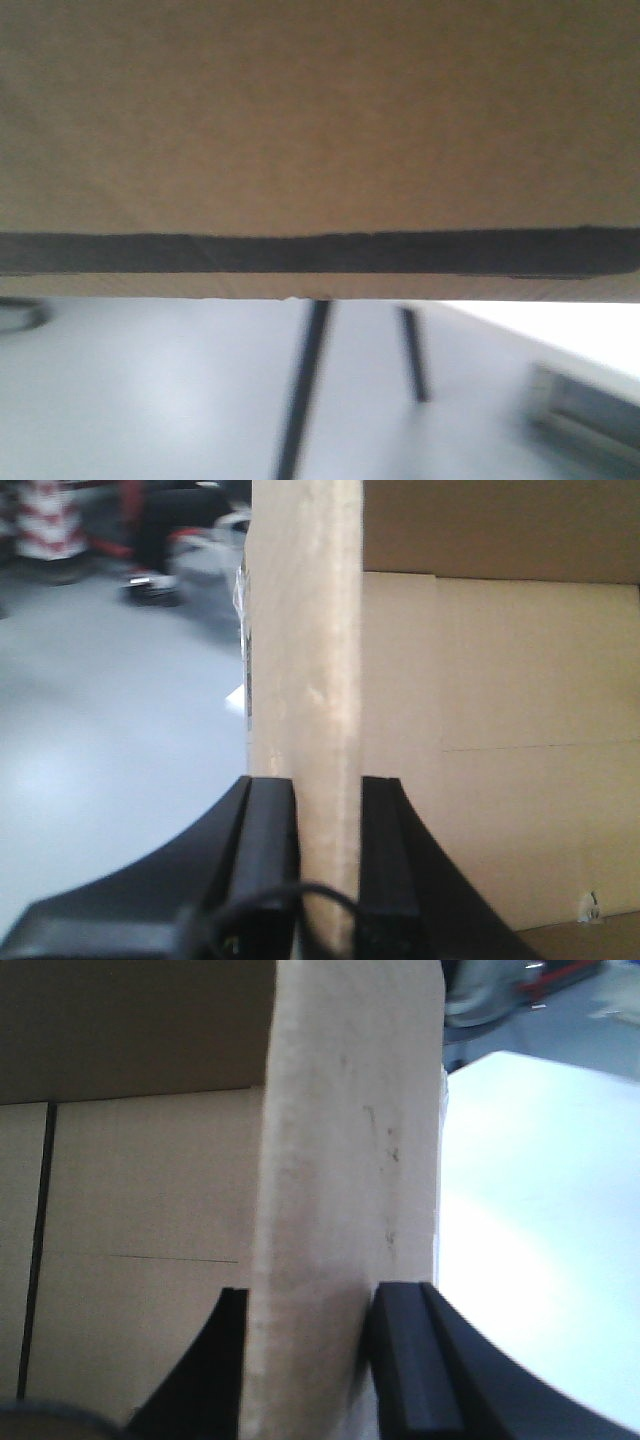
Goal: Grab box from left shelf to table start
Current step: 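Carry the box with both grippers while driving toward the white table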
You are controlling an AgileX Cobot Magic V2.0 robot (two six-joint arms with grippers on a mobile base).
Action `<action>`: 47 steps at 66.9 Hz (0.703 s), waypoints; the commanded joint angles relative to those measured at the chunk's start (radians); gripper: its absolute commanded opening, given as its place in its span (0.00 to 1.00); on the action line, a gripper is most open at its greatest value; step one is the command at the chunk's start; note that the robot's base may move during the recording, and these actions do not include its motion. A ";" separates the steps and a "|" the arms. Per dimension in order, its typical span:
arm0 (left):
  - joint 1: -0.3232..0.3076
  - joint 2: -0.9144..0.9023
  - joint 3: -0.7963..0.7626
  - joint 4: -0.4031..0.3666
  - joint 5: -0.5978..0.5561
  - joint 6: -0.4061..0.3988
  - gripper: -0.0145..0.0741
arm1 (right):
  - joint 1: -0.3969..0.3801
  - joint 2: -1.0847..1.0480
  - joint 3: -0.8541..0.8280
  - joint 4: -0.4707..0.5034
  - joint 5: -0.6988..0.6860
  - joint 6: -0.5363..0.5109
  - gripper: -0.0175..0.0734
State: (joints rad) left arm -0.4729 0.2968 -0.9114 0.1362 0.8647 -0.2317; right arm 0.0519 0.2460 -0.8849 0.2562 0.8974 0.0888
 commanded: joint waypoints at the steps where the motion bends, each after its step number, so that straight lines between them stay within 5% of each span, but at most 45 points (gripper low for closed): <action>1: -0.006 -0.001 -0.042 0.016 -0.195 -0.015 0.05 | -0.006 0.021 -0.031 -0.077 -0.146 0.015 0.26; 47: -0.006 -0.001 -0.042 0.016 -0.195 -0.015 0.05 | -0.006 0.021 -0.031 -0.077 -0.146 0.015 0.26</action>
State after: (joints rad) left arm -0.4729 0.2986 -0.9114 0.1362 0.8629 -0.2317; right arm 0.0519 0.2460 -0.8849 0.2525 0.8974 0.0888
